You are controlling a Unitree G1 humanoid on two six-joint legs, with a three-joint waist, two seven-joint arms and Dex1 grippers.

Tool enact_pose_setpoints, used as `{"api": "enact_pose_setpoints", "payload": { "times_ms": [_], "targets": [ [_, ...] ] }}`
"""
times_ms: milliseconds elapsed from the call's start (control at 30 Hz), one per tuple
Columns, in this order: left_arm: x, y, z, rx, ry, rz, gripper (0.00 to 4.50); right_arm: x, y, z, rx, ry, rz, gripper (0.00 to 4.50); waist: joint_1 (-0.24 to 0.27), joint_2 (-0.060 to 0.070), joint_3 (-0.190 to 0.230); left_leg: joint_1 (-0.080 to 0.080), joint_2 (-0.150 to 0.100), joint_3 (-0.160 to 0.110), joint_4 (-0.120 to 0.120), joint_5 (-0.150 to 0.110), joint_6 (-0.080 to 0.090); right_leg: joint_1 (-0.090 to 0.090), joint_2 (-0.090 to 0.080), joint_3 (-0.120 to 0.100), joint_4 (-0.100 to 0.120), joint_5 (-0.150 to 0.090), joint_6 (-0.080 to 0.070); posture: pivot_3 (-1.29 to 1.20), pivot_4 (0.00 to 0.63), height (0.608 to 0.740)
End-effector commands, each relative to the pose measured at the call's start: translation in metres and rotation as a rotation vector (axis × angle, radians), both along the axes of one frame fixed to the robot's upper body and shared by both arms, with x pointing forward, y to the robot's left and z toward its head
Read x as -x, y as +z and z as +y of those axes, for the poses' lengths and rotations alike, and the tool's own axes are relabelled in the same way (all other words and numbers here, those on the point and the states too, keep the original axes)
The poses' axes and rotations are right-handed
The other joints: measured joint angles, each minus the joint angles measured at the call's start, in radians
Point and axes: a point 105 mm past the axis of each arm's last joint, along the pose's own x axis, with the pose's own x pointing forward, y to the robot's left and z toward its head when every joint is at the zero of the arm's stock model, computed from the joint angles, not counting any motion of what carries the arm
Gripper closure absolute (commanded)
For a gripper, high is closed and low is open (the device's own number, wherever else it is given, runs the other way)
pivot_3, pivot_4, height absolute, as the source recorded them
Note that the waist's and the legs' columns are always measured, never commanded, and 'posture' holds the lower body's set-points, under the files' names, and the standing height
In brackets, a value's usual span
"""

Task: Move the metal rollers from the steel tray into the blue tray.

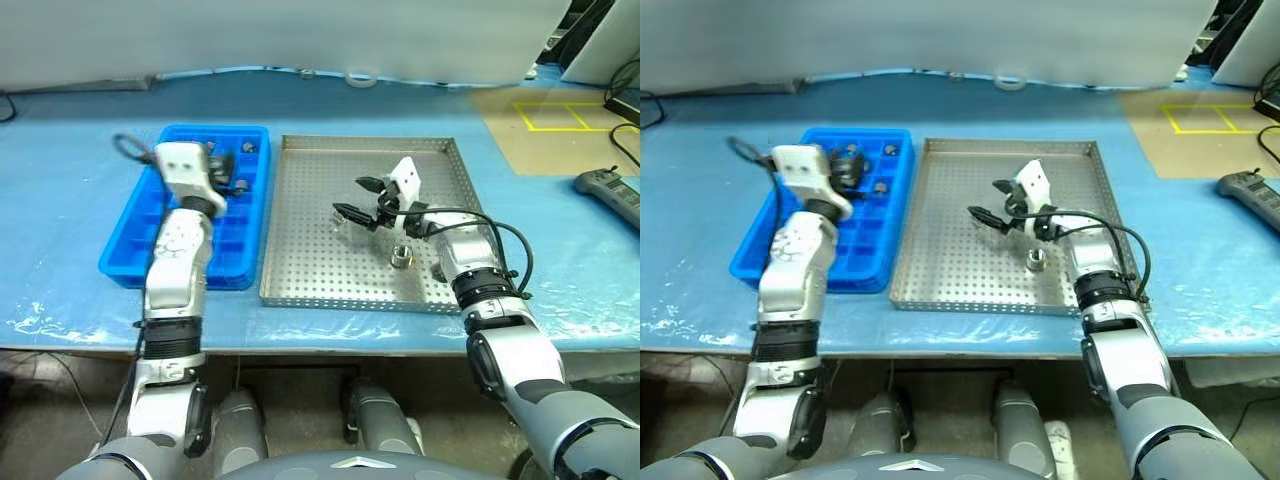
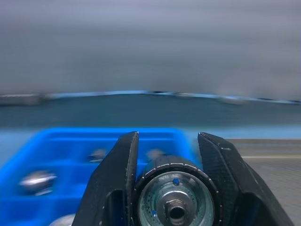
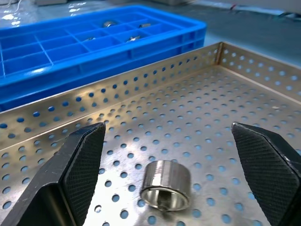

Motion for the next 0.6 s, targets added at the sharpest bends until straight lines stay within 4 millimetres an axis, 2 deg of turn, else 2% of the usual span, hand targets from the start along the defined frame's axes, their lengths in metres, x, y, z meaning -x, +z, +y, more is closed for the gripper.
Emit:
{"api": "enact_pose_setpoints", "payload": {
  "times_ms": [33,133,200,267,600],
  "targets": [
    [0.003,0.018,0.042,0.031,0.179,-0.073,2.76,0.001,0.007,-0.003,-0.004,0.003,-0.041,0.00,0.013,0.000,0.000,0.000,0.000,0.000,0.000,0.000,0.000,0.000,0.000,0.000,0.000,0.000,0.000,-0.25,0.150,0.740],
    [-0.003,0.010,0.067,0.033,0.260,-0.024,2.76,0.003,0.006,-0.007,-0.004,-0.004,-0.041,0.00,0.034,0.000,0.000,0.000,-0.001,0.000,0.000,0.000,0.000,0.000,-0.001,0.000,0.000,0.000,0.000,-0.28,0.150,0.740],
    [-0.008,0.010,0.073,0.038,0.259,-0.018,2.76,0.003,0.006,-0.009,-0.002,-0.011,-0.042,0.00,0.039,0.000,0.000,0.000,-0.001,0.000,0.000,0.000,0.000,0.001,-0.001,0.000,0.000,0.000,0.000,-0.29,0.150,0.740],
    [-0.021,0.009,0.063,0.039,0.154,-0.005,2.76,0.004,0.006,-0.013,0.000,-0.025,-0.046,0.00,0.043,-0.001,0.000,0.000,-0.002,0.000,0.001,0.000,0.000,0.001,-0.001,0.000,0.000,0.000,0.000,-0.30,0.150,0.740],
    [-0.044,-0.012,0.055,-0.029,0.077,0.100,2.76,0.008,0.004,-0.026,0.004,-0.074,-0.055,0.00,0.034,-0.001,0.000,0.000,-0.001,0.000,0.000,0.000,-0.001,0.001,-0.001,0.001,0.001,0.000,0.000,-0.37,0.150,0.740]
  ]
}}
